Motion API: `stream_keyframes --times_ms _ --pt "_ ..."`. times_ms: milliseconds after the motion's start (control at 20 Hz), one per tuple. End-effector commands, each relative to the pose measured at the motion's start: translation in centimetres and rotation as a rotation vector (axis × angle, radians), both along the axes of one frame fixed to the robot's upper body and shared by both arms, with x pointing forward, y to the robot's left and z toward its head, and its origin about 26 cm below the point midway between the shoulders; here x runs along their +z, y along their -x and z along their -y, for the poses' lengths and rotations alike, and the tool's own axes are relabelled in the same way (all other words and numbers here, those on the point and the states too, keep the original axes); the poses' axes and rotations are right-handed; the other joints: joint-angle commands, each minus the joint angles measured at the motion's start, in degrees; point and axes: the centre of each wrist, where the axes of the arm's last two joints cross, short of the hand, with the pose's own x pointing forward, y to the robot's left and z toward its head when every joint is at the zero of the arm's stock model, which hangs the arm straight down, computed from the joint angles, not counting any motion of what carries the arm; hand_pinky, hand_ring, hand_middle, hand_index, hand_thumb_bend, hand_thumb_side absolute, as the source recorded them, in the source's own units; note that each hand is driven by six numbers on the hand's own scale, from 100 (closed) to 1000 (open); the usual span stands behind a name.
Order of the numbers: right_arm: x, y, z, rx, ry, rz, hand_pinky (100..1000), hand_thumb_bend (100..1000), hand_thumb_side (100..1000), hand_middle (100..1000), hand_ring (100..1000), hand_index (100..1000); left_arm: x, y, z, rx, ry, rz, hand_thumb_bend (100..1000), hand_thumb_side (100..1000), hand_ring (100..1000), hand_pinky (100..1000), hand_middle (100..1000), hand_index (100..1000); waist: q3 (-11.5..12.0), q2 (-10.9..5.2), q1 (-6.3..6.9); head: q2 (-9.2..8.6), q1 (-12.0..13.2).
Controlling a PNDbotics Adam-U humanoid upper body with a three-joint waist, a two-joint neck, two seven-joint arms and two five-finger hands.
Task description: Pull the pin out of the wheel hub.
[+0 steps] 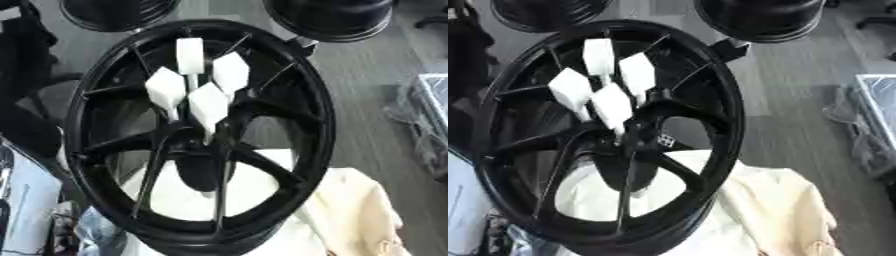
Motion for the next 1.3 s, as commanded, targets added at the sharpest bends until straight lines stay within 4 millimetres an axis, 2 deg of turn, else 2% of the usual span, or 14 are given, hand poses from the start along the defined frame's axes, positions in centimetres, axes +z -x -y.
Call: stream_keyframes --times_ms 50,350,600,950,1100,1300 --pt "4.6 1.0 -0.2 0.029 0.161 0.060 904 167 233 707 758 819 1.0 0.1 -0.4 -0.001 -0.039 0.021 265 799 767 736 744 719 0.1 -1.53 -0.12 0.13 -0.3" --pt "10.5 2.5 -3.0 0.118 0.455 0.128 894 232 204 736 781 832 0.9 0.1 -0.4 -0.008 -0.049 0.012 263 800 767 736 744 719 0.4 -1.77 -0.32 0.32 -1.1" --pt "13.2 4.5 -6.5 0.220 0.681 0.165 883 302 193 752 790 840 0.9 0.1 -0.4 -0.019 -0.061 0.004 261 802 767 736 744 718 0.7 -1.78 -0.60 0.32 -1.8" --pt "14.8 6.1 -10.9 0.357 0.866 0.174 876 353 235 762 797 848 0.9 0.1 -0.4 -0.023 -0.071 -0.002 259 802 767 736 744 717 0.8 -1.88 -0.87 0.48 -2.4" --pt "15.0 5.8 -12.9 0.413 0.927 0.168 876 369 250 764 799 850 0.9 0.1 -0.5 -0.025 -0.074 -0.006 259 802 767 736 744 717 0.9 -1.98 -0.93 0.67 -2.8" --pt "15.1 4.4 -15.4 0.483 0.989 0.144 879 388 295 779 810 860 0.9 0.1 -0.5 -0.028 -0.080 -0.010 257 803 768 736 744 717 1.0 -2.05 -1.05 0.82 -3.2"
